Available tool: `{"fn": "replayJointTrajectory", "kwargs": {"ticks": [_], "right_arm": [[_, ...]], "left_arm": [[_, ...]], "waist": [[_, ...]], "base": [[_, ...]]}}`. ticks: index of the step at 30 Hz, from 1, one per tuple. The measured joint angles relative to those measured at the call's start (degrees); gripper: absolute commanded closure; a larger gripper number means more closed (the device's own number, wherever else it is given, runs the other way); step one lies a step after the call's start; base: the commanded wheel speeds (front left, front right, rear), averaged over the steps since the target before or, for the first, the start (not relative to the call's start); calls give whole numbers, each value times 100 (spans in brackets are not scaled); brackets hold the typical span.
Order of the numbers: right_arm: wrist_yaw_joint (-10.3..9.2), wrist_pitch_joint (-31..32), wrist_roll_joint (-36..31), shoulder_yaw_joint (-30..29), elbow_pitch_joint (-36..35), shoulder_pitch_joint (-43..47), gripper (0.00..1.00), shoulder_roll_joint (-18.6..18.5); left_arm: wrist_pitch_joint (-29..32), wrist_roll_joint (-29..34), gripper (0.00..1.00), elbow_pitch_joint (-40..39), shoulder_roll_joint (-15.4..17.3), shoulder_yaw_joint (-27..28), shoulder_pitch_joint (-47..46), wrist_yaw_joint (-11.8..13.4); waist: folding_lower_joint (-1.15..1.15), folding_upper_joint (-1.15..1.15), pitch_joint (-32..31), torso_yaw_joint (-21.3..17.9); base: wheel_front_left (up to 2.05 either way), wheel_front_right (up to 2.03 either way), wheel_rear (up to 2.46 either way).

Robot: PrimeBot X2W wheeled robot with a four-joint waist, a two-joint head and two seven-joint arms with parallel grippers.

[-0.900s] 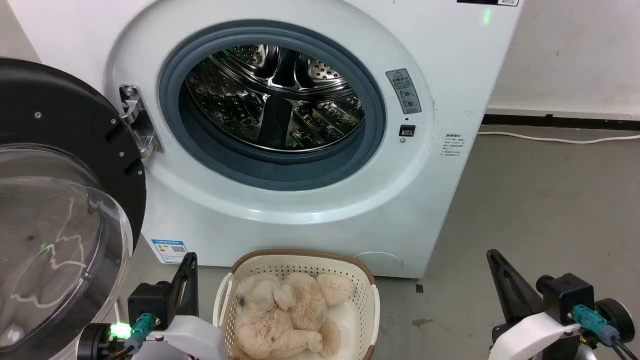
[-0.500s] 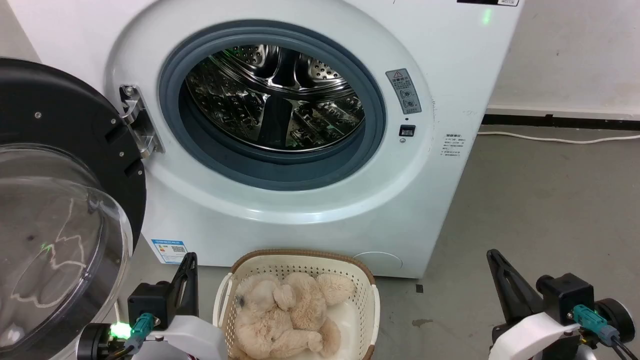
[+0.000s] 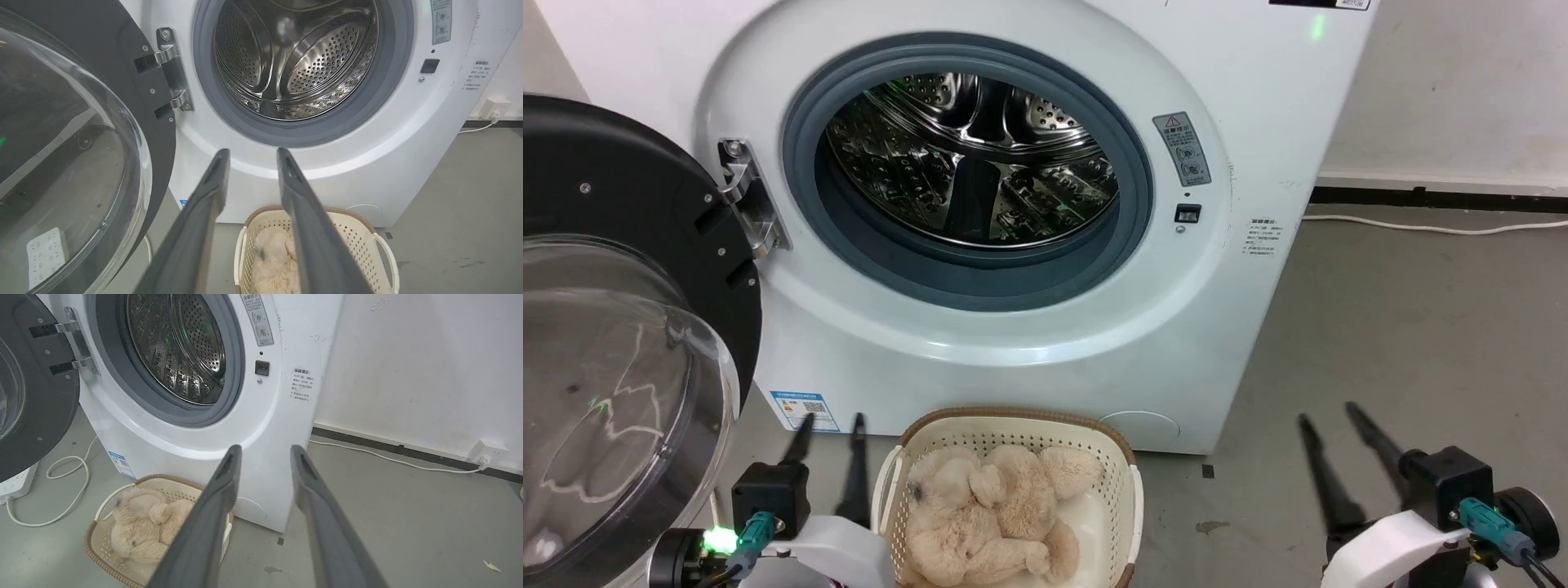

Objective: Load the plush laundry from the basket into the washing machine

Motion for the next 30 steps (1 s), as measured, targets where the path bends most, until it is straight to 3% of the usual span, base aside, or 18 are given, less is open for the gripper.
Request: {"fn": "replayJointTrajectory", "kwargs": {"ticks": [18, 30], "right_arm": [[0, -156, 129, -68, -36, 14, 0, -1], [0, -292, 372, -104, -41, 7, 0, -1]], "left_arm": [[-162, 7, 0, 70, 9, -353, -3, 54], [-237, -1, 0, 733, 7, -667, -303, 52]], "waist": [[0, 0, 100, -23], [0, 0, 497, -197]], "base": [[0, 0, 0], [0, 0, 0]]}}
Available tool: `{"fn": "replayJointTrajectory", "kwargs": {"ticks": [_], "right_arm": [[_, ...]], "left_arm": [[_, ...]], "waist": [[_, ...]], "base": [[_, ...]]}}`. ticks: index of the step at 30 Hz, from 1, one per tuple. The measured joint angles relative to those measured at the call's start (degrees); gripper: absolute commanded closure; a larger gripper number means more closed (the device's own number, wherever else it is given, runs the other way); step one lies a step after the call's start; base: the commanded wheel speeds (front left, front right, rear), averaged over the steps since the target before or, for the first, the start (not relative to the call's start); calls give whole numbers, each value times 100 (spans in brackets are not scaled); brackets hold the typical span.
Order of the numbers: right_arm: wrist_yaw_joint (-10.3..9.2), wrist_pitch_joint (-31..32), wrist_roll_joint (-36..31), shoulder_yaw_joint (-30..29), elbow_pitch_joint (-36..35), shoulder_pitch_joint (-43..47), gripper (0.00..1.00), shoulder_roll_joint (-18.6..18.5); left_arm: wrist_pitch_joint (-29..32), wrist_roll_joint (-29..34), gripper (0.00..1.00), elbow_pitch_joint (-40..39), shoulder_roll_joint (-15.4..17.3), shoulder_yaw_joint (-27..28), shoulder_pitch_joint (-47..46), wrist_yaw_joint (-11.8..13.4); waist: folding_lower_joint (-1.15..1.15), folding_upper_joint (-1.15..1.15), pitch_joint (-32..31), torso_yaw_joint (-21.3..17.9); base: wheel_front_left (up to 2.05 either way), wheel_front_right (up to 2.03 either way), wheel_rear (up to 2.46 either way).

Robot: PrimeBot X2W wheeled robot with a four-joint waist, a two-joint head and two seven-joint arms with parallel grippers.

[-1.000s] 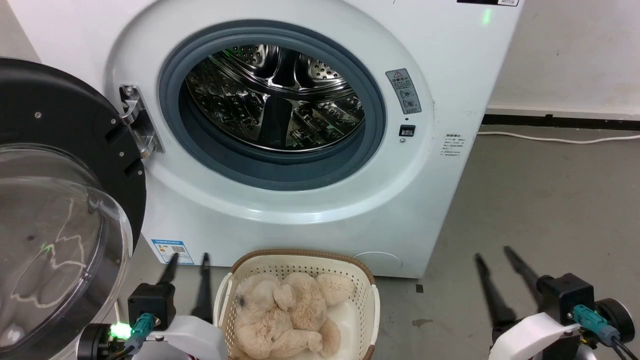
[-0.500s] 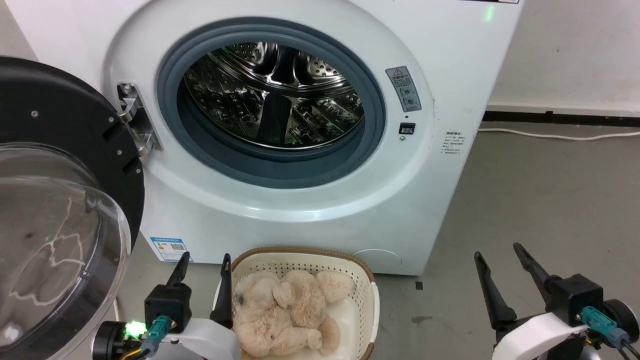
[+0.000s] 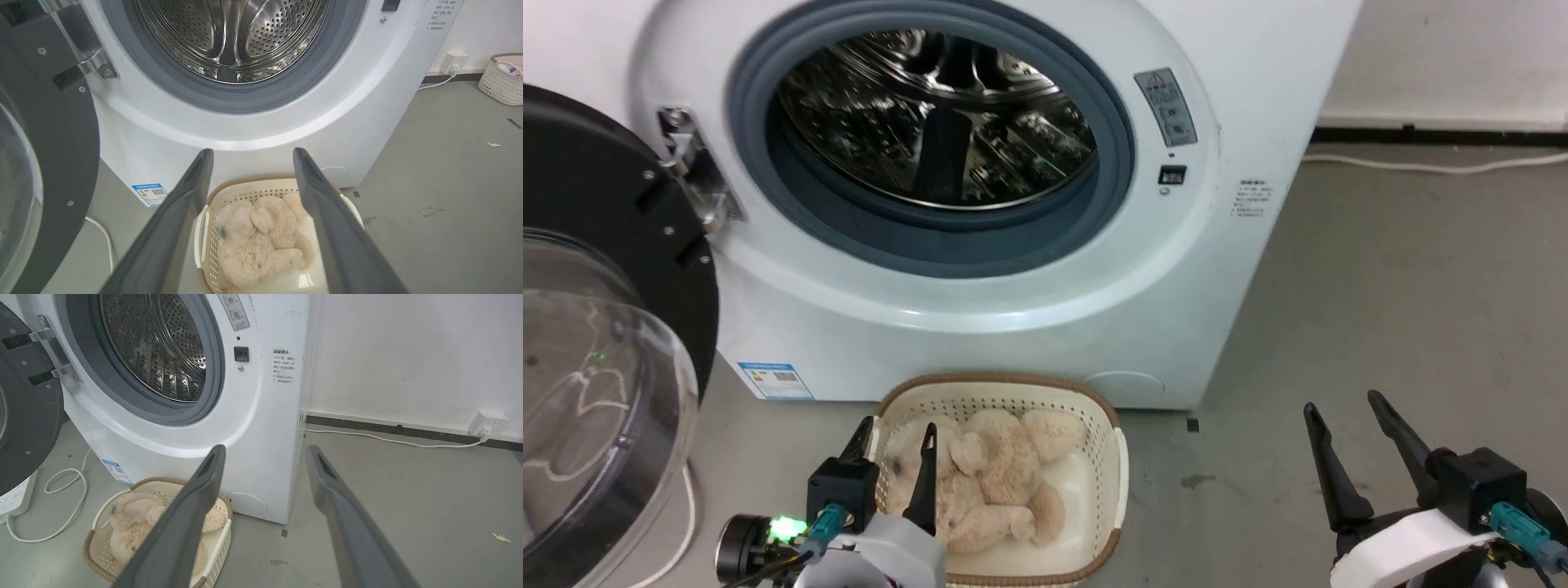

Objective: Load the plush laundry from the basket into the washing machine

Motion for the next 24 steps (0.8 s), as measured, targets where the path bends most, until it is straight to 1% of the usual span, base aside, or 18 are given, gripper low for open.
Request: {"fn": "replayJointTrajectory", "kwargs": {"ticks": [8, 11, 17, 24], "right_arm": [[0, -99, 180, 44, 14, -106, 0, 0], [0, -124, 265, 54, 11, -175, 0, 0], [-1, -193, 430, 71, 10, -271, 0, 0], [-1, -293, 636, 90, 16, -385, 0, 0]], "left_arm": [[36, -62, 0, 508, 20, -129, -357, -11], [52, -104, 0, 712, 45, -178, -477, -51], [141, -174, 0, 1176, 147, -254, -703, -98], [272, -253, 0, 1741, 288, -372, -1040, -98]], "waist": [[0, 0, 375, -186], [0, 0, 522, -265], [0, 0, 815, -425], [0, 0, 1153, -591]], "base": [[0, 0, 0], [0, 0, 0], [0, 0, 0], [0, 0, 0]]}}
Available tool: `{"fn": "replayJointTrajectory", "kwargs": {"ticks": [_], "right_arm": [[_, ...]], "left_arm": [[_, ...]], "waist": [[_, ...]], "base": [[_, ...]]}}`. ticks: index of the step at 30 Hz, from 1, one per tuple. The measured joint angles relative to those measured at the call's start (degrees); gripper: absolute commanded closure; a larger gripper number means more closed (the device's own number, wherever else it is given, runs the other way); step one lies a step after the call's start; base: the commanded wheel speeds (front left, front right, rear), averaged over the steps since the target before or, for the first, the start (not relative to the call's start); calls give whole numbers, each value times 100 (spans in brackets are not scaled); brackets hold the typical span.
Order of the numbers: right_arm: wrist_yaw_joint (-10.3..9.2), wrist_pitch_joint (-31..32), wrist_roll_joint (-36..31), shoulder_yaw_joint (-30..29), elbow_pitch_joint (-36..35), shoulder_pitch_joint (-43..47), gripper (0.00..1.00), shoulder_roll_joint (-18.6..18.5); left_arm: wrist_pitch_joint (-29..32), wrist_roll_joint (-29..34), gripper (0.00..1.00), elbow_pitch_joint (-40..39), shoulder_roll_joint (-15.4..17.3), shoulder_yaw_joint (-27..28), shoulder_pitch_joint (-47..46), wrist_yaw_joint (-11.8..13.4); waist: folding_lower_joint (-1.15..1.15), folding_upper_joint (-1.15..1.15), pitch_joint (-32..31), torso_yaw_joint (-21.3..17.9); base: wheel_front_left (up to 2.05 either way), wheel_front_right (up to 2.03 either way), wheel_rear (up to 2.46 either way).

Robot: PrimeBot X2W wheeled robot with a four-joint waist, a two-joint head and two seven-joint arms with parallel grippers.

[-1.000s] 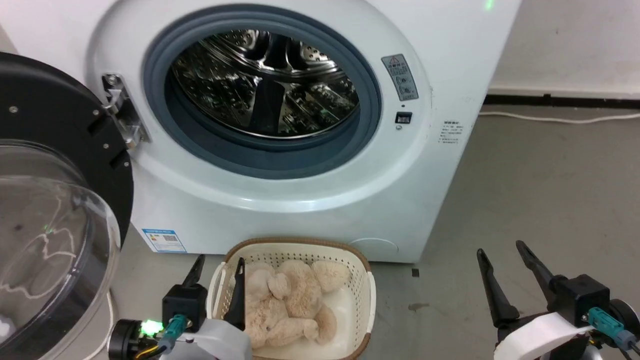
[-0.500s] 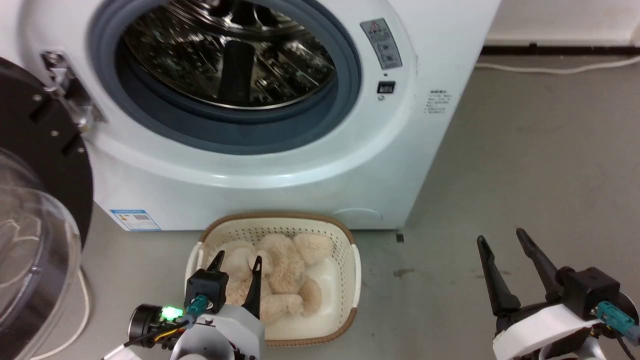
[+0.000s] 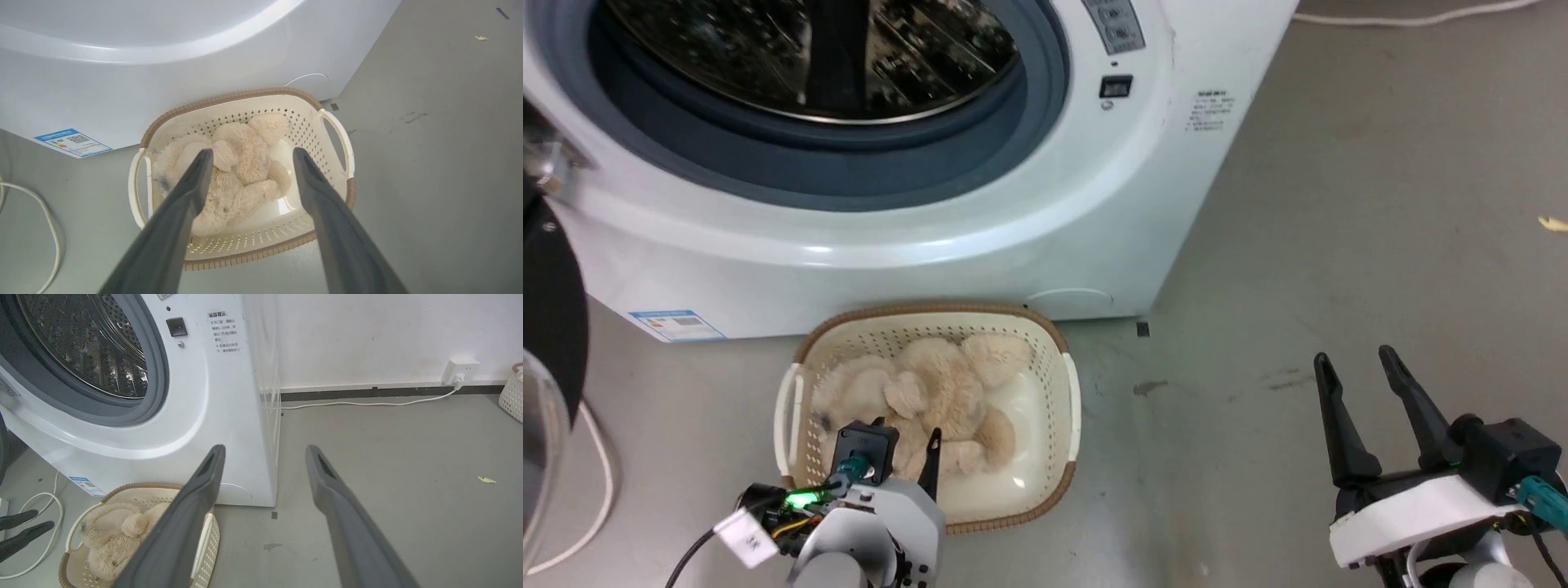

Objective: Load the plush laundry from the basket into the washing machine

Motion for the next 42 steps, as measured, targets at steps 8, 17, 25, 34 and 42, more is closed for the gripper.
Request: {"fn": "replayJointTrajectory", "kwargs": {"ticks": [8, 17, 25, 34, 42], "right_arm": [[0, -88, 202, 16, 37, -113, 0, 0], [0, -190, 474, 38, 89, -264, 0, 1], [0, -286, 724, 121, 155, -381, 0, 1], [0, -391, 1020, 180, 180, -514, 0, 1], [0, -490, 1293, 237, 198, -689, 0, 2]], "left_arm": [[276, 142, 0, 565, 166, -323, -478, 155], [445, 101, 0, 1123, 380, -510, -948, 218], [524, -11, 0, 1568, 609, -587, -1445, 319], [656, -48, 0, 2035, 818, -827, -1973, 378], [818, -51, 0, 2374, 1114, -1044, -2582, 470]], "waist": [[0, 0, 355, -153], [0, 0, 731, -315], [0, 0, 1080, -470], [0, 0, 1537, -642], [0, 0, 2008, -795]], "base": [[0, 0, 0], [0, 0, 0], [0, 0, 0], [0, 0, 0], [0, 0, 0]]}}
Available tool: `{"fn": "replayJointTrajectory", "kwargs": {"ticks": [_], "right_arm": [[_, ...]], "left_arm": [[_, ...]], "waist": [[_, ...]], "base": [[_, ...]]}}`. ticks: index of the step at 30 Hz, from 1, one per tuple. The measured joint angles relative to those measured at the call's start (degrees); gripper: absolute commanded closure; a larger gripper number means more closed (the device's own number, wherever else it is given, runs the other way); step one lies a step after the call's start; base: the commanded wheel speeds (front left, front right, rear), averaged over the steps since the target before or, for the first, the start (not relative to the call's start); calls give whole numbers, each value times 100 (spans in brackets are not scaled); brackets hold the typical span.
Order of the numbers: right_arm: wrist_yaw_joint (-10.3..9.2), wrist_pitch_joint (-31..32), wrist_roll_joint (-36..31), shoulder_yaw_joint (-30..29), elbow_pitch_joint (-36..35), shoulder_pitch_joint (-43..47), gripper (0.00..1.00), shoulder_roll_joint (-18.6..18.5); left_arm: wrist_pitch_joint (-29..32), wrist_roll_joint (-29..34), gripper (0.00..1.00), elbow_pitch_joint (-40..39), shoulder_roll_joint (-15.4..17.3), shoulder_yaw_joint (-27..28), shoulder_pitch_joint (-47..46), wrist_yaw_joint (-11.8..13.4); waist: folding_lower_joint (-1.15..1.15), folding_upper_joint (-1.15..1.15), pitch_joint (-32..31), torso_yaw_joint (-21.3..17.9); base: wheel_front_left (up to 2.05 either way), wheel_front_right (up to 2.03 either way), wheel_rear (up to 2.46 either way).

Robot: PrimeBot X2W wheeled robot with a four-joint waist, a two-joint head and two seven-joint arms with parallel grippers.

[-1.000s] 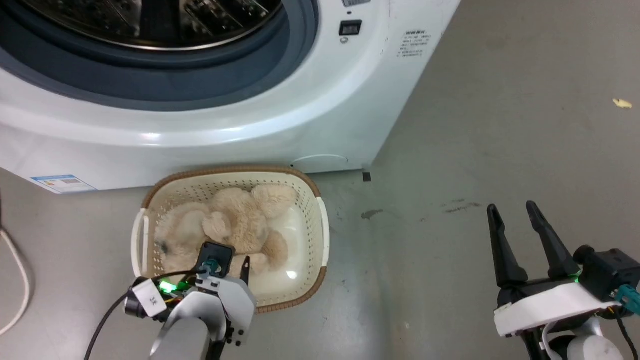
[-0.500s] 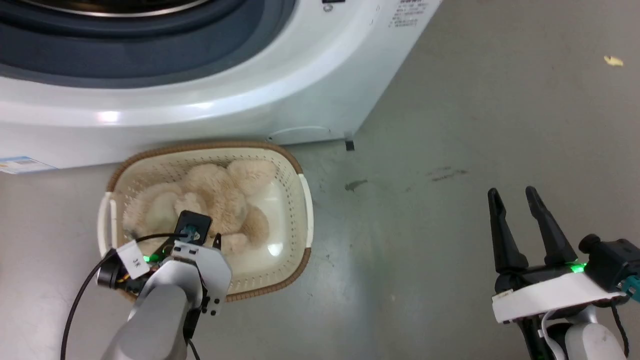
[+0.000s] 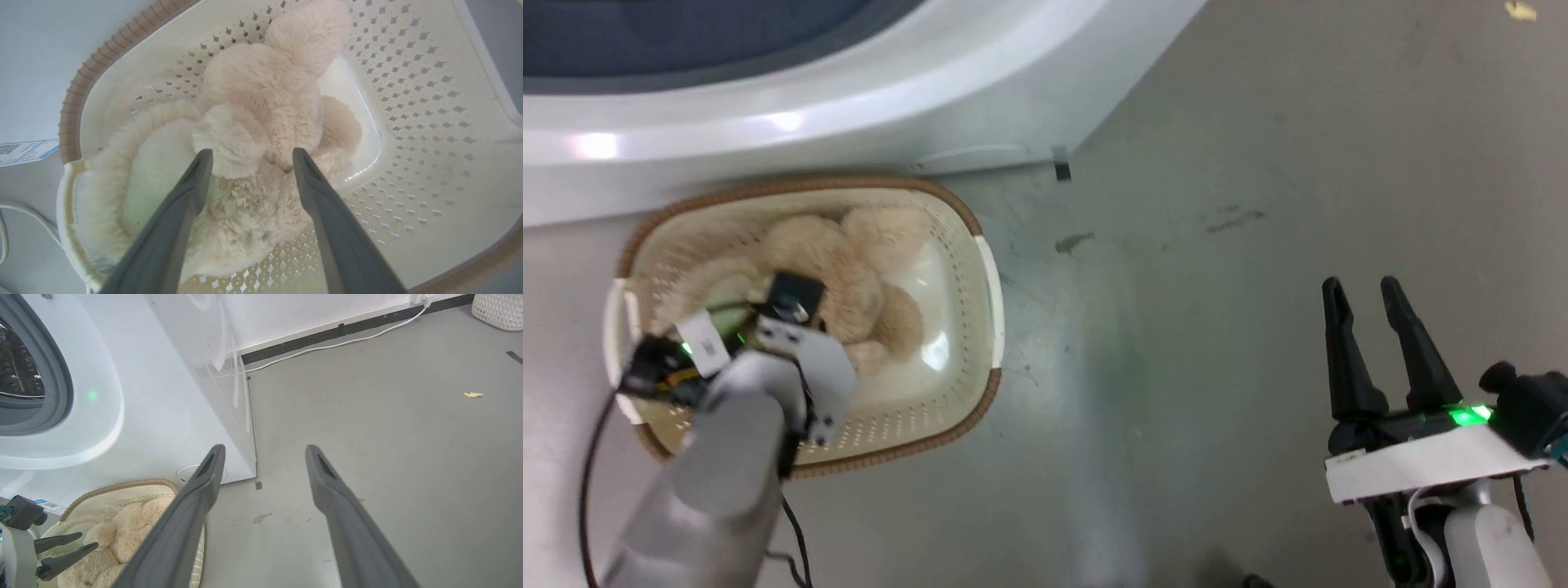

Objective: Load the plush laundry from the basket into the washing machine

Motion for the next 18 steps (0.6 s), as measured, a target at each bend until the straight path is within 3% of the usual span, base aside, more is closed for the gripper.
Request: {"fn": "replayJointTrajectory", "kwargs": {"ticks": [15, 18], "right_arm": [[0, -172, 487, 307, 1, -229, 0, 1], [0, -221, 666, 310, 3, -243, 0, 1]], "left_arm": [[311, -3, 0, 533, 519, -510, -904, -24], [276, -53, 0, 566, 628, -623, -1012, -229]], "waist": [[0, 0, 959, -324], [0, 0, 1136, -407]], "base": [[0, 0, 0], [0, 0, 0]]}}
